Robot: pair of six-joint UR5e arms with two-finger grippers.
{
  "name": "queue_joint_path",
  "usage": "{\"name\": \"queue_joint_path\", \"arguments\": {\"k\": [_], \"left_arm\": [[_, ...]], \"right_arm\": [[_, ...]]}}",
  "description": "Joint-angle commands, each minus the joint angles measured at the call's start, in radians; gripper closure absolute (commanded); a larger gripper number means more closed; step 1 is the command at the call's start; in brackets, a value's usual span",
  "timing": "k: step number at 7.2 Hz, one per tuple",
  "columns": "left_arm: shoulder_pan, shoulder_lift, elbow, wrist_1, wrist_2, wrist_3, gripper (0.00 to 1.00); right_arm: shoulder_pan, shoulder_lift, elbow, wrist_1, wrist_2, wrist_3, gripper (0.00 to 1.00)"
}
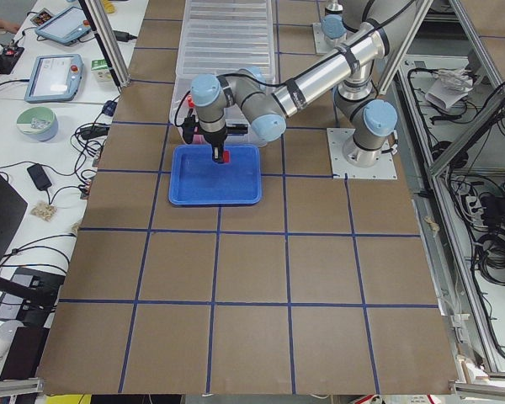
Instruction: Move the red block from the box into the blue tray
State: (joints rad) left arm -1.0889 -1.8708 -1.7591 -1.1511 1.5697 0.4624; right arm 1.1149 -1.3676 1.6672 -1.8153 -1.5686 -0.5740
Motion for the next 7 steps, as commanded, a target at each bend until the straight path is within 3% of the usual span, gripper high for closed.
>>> {"name": "queue_joint_path", "arguments": {"k": [1, 2, 3, 5, 7], "left_arm": [[0.004, -0.074, -0.028, 0.077, -0.003, 0.005, 0.85], [0.004, -0.105, -0.03, 0.132, -0.005, 0.007, 0.77], [0.006, -0.11, -0.03, 0.134, -0.003, 0.009, 0.45], [-0.008, -0.07, -0.011, 0.122, 0.0, -0.001, 0.0], [-0.043, 0.078, 0.012, -0.026, 0.001, -0.005, 0.0]], "right_arm": [[0.008, -0.005, 0.039, -0.035, 0.002, 0.026, 0.0], [0.014, -0.005, 0.042, -0.036, 0.005, 0.034, 0.0], [0.037, -0.007, 0.042, -0.035, 0.021, 0.077, 0.0], [0.115, -0.005, 0.043, -0.036, 0.039, 0.182, 0.0], [0.202, -0.007, 0.043, -0.036, 0.039, 0.286, 0.0]]}}
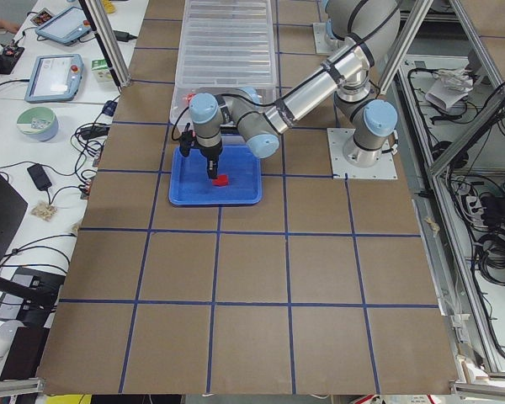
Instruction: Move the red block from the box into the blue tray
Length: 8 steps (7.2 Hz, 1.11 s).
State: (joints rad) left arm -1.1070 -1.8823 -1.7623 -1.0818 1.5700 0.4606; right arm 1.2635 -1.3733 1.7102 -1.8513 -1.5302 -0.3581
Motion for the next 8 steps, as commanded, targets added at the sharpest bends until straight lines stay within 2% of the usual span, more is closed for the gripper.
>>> {"name": "queue_joint_path", "arguments": {"k": [1, 2, 3, 5, 8], "left_arm": [[-0.052, 0.176, 0.061, -0.25, 0.001, -0.02, 0.0], [-0.103, 0.239, 0.129, -0.383, 0.001, -0.089, 0.0], [-0.184, 0.279, 0.17, -0.448, 0.014, -0.171, 0.0], [-0.325, 0.322, 0.165, -0.448, 0.01, -0.345, 0.0], [-0.411, 0.359, 0.164, -0.44, 0.01, -0.442, 0.0]], "right_arm": [[0.103, -0.001, -0.001, -0.002, 0.001, 0.127, 0.0], [0.146, -0.001, -0.003, -0.002, 0.001, 0.181, 0.0], [0.18, 0.0, -0.004, -0.002, -0.001, 0.221, 0.0], [0.203, 0.005, -0.001, -0.037, -0.002, 0.228, 0.0], [0.203, 0.0, -0.018, -0.039, -0.004, 0.223, 0.0]]}}
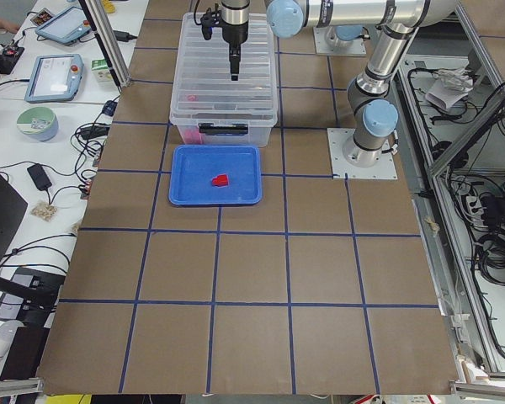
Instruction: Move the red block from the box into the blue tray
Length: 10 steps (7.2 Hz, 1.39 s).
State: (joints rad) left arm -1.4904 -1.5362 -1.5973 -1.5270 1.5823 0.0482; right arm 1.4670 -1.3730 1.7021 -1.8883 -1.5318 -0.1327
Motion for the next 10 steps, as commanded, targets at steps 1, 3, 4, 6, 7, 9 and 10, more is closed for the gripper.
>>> {"name": "queue_joint_path", "arguments": {"k": [1, 3, 4, 6, 7, 9, 10], "left_arm": [[-0.042, -0.013, 0.014, 0.008, -0.002, -0.059, 0.0], [-0.062, -0.018, 0.031, 0.008, 0.001, -0.071, 0.0], [-0.065, -0.022, 0.043, 0.007, 0.001, -0.074, 0.0], [-0.07, -0.042, 0.05, 0.008, 0.001, -0.079, 0.0], [-0.079, -0.05, 0.056, 0.011, -0.001, -0.12, 0.0], [-0.083, -0.071, 0.083, 0.01, 0.001, -0.122, 0.0], [-0.083, -0.076, 0.086, 0.01, 0.002, -0.12, 0.0]], "right_arm": [[-0.004, -0.003, -0.051, 0.001, -0.002, -0.019, 0.0], [0.013, -0.073, -0.148, 0.123, -0.002, -0.004, 0.0], [0.073, -0.14, -0.166, 0.189, -0.022, 0.027, 0.0], [0.151, -0.184, -0.173, 0.21, -0.033, 0.129, 0.0], [0.16, -0.186, -0.174, 0.218, -0.037, 0.125, 0.0], [0.161, -0.186, -0.173, 0.229, -0.034, 0.125, 0.0], [0.161, -0.186, -0.165, 0.229, -0.033, 0.125, 0.0]]}}
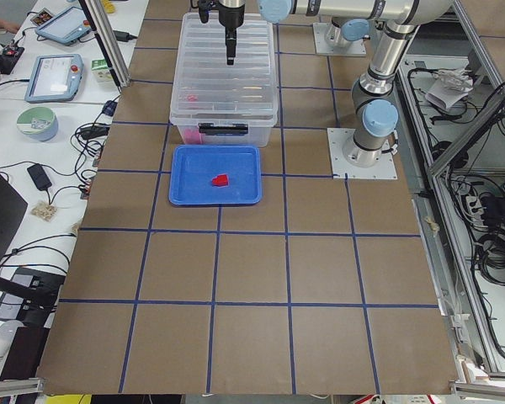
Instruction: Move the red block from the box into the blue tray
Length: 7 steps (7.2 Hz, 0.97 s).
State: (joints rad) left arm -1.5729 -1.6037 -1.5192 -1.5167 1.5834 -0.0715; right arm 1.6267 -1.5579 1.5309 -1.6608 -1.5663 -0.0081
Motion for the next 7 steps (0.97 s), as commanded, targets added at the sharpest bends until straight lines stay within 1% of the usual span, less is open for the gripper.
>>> {"name": "queue_joint_path", "arguments": {"k": [1, 3, 7], "left_arm": [[-0.002, -0.009, 0.005, -0.002, 0.033, -0.001, 0.0], [-0.007, -0.012, -0.003, 0.0, 0.038, -0.01, 0.0], [-0.007, -0.01, -0.01, 0.0, 0.038, -0.01, 0.0]], "right_arm": [[-0.001, -0.001, 0.006, 0.003, -0.004, 0.0, 0.0], [0.001, -0.008, 0.015, -0.002, 0.011, 0.0, 0.0], [-0.001, -0.01, 0.015, -0.01, 0.006, 0.0, 0.0]]}}
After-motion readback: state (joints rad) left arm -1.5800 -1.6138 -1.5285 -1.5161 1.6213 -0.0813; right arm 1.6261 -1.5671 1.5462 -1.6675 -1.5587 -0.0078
